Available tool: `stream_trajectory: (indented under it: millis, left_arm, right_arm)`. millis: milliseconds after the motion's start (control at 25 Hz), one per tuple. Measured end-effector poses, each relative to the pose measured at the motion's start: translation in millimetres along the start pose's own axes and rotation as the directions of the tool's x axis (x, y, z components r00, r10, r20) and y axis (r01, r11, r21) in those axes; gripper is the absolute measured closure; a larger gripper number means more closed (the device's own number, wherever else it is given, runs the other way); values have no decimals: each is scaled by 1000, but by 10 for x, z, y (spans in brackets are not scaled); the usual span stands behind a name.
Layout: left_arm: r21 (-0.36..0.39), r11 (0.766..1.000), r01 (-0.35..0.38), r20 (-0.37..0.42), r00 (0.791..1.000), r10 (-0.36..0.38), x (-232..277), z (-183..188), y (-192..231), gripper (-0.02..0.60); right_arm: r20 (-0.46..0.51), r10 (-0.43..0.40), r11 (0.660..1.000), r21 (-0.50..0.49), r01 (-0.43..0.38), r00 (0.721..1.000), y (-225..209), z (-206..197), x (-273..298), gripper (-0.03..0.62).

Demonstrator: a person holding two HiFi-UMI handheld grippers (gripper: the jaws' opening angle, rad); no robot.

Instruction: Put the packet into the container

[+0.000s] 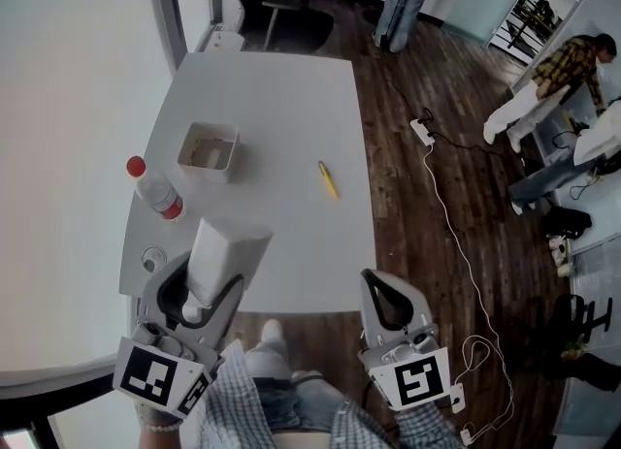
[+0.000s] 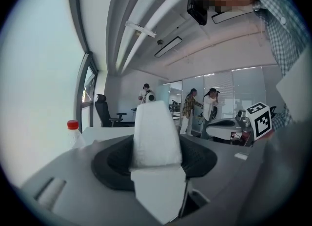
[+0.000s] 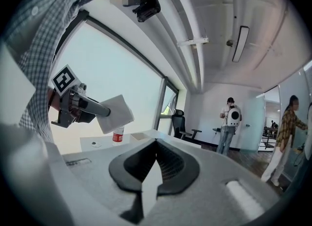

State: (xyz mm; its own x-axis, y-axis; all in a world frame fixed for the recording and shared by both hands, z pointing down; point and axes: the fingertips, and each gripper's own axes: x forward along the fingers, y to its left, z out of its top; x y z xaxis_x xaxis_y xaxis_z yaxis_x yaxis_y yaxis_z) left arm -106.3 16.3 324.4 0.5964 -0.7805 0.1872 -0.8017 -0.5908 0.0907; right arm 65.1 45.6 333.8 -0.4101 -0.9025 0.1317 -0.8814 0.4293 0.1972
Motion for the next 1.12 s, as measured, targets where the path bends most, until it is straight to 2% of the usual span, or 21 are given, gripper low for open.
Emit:
stream_trajectory:
  millis: [560, 1120]
  left_arm:
    - [-5, 999, 45, 18, 999, -45, 218, 54, 289, 322]
    - [-10, 1000, -11, 43, 999, 12, 313, 164, 548, 322]
  right_arm:
    - [-6, -29, 999, -24, 29, 1000, -2, 77, 357, 595]
    - [17, 19, 999, -41, -18, 1000, -50, 174, 660, 595]
